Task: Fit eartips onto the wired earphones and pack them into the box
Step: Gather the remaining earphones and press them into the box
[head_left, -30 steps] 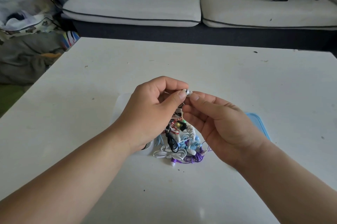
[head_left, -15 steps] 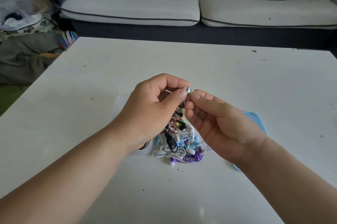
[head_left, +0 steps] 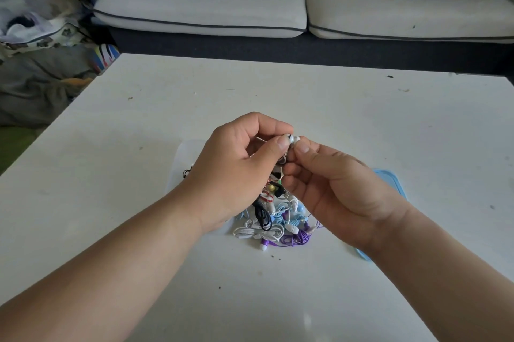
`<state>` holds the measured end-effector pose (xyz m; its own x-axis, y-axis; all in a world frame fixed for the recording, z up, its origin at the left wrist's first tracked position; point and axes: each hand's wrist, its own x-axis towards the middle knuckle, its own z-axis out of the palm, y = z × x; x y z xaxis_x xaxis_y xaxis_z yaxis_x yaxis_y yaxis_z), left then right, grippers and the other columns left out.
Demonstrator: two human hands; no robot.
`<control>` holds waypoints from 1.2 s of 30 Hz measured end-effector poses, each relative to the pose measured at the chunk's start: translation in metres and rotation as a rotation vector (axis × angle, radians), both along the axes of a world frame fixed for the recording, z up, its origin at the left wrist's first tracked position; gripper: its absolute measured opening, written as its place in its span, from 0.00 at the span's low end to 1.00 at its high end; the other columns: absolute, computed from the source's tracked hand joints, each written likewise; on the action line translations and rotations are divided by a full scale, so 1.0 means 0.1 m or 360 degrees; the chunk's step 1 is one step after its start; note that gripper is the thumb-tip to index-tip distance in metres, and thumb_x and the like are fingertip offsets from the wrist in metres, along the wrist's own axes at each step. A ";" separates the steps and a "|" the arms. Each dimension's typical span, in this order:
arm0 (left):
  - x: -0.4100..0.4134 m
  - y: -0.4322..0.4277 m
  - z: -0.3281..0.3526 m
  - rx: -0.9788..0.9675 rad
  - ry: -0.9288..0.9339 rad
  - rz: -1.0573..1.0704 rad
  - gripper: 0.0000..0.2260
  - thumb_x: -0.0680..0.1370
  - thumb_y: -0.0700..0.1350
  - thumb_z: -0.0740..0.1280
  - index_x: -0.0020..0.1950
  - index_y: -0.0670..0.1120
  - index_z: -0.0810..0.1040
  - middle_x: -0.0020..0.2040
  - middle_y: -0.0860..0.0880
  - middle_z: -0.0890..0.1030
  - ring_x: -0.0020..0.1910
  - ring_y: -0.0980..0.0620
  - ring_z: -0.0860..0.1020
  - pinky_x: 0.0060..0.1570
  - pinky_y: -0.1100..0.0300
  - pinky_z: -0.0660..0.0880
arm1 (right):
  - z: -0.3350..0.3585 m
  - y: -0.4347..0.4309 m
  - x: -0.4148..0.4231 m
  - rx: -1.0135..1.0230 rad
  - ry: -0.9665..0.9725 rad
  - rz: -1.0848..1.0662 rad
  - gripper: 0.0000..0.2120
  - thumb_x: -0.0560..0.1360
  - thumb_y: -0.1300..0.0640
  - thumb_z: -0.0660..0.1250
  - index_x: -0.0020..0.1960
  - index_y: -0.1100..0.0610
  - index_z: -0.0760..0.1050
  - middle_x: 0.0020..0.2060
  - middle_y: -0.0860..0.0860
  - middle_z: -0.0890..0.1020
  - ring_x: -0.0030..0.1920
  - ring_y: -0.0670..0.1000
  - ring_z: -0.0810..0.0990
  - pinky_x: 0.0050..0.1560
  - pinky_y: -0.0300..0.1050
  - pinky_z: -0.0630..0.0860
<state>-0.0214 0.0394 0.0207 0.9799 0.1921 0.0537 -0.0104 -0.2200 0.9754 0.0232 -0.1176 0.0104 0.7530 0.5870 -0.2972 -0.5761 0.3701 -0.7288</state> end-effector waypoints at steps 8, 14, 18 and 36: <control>-0.01 -0.10 -0.07 -0.0035 -0.0086 0.0118 0.06 0.81 0.42 0.70 0.53 0.52 0.84 0.45 0.49 0.86 0.45 0.53 0.85 0.40 0.64 0.81 | -0.06 0.03 -0.02 -0.0022 -0.0139 -0.0064 0.07 0.82 0.63 0.61 0.48 0.63 0.77 0.39 0.55 0.78 0.40 0.49 0.79 0.47 0.41 0.80; 0.00 -0.15 -0.09 -0.0113 -0.0145 0.0152 0.05 0.81 0.40 0.71 0.54 0.49 0.83 0.46 0.52 0.87 0.46 0.57 0.85 0.46 0.66 0.80 | -0.12 0.06 -0.03 -0.0078 -0.0198 -0.0208 0.06 0.81 0.63 0.64 0.49 0.64 0.78 0.44 0.59 0.79 0.46 0.54 0.79 0.52 0.46 0.78; 0.00 -0.15 -0.09 -0.0073 -0.0169 0.0157 0.06 0.81 0.40 0.71 0.53 0.52 0.83 0.46 0.55 0.87 0.49 0.57 0.85 0.49 0.63 0.81 | -0.11 0.04 -0.03 -0.0075 -0.0205 -0.0271 0.08 0.81 0.64 0.65 0.55 0.68 0.79 0.51 0.66 0.81 0.52 0.59 0.81 0.64 0.56 0.77; 0.00 -0.02 -0.03 -0.0415 0.0211 0.0143 0.07 0.83 0.40 0.67 0.57 0.45 0.85 0.49 0.43 0.86 0.44 0.51 0.84 0.49 0.49 0.80 | -0.05 0.01 0.01 -0.0257 -0.0252 -0.0246 0.04 0.78 0.63 0.69 0.49 0.64 0.81 0.38 0.58 0.80 0.35 0.53 0.79 0.36 0.43 0.79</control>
<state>-0.0212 0.0372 0.0182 0.9535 0.2690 -0.1363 0.1293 0.0437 0.9906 0.0240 -0.1170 0.0051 0.8746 0.4160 -0.2489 -0.3958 0.3163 -0.8621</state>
